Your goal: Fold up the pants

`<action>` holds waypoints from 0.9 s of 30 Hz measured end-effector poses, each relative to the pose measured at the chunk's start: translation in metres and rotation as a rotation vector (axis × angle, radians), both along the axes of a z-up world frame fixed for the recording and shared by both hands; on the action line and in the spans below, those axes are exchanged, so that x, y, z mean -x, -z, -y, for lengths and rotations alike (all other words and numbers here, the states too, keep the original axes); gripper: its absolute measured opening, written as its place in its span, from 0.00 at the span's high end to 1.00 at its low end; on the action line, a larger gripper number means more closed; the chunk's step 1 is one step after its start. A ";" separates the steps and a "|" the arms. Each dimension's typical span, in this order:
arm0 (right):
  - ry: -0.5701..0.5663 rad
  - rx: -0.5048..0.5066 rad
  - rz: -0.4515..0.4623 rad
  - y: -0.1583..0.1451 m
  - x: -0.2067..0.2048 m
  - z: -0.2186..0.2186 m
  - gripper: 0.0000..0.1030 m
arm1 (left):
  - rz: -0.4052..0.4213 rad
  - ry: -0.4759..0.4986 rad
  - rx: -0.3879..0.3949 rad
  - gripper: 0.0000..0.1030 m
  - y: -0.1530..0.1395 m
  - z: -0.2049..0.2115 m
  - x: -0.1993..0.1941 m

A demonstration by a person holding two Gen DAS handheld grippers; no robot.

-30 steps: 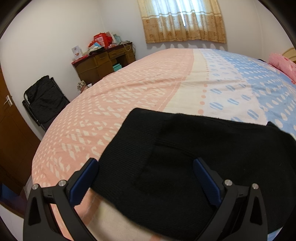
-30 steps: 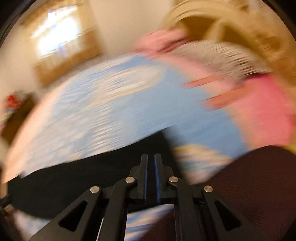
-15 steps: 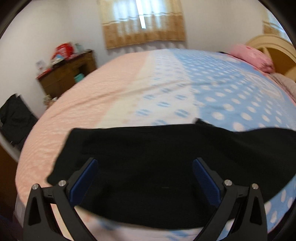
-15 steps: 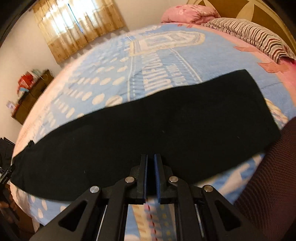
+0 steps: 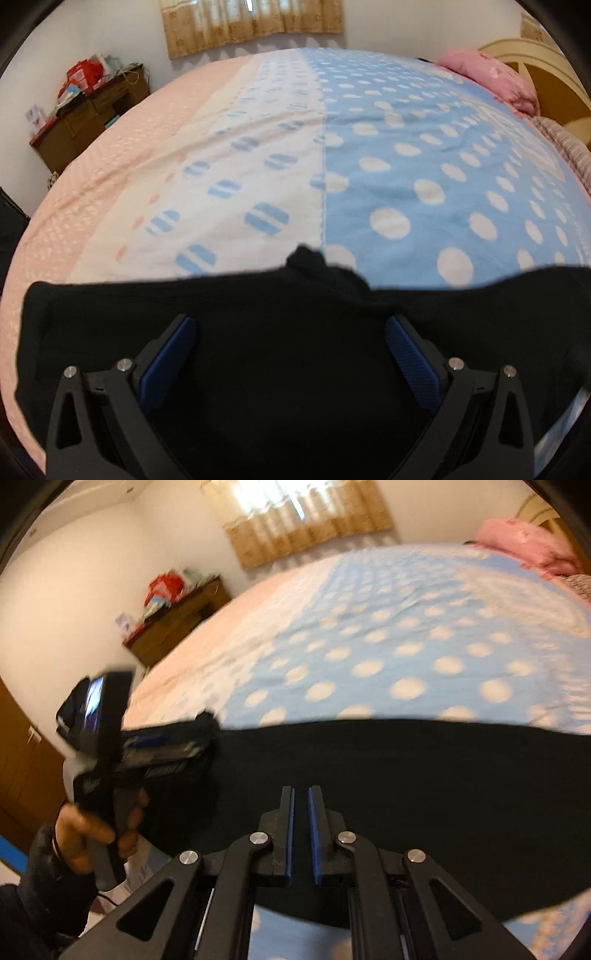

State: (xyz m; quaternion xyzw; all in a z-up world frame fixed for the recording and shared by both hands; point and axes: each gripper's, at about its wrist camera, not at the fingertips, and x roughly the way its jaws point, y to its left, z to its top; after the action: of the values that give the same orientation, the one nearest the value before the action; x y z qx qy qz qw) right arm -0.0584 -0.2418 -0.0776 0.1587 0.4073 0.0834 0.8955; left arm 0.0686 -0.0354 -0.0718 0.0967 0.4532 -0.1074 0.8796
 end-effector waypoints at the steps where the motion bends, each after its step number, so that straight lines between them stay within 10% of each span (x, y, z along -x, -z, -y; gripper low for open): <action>1: -0.005 0.000 -0.033 0.010 -0.004 -0.006 0.92 | 0.019 -0.001 -0.017 0.00 0.000 0.004 -0.003; 12: 0.033 0.020 0.053 0.006 0.018 0.000 0.92 | 0.012 -0.032 0.103 0.00 -0.024 -0.004 0.015; 15: 0.050 0.027 -0.051 0.026 0.012 0.008 0.92 | 0.018 0.024 0.175 0.00 -0.025 -0.001 0.044; 22: 0.316 0.000 0.197 -0.043 0.070 0.101 0.91 | 0.155 0.123 0.105 0.00 -0.027 0.016 0.079; 25: 0.509 0.010 0.220 -0.060 0.105 0.183 0.40 | 0.133 0.128 0.049 0.00 -0.015 0.024 0.063; 27: 0.644 -0.001 0.226 -0.060 0.129 0.232 0.31 | 0.108 0.114 0.053 0.00 -0.007 0.022 0.060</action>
State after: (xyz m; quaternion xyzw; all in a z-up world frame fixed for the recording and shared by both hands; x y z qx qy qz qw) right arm -0.1878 -0.4742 -0.0179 0.2692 0.2346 -0.1864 0.9153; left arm 0.0089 -0.0578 -0.0644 0.1044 0.3957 -0.1638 0.8976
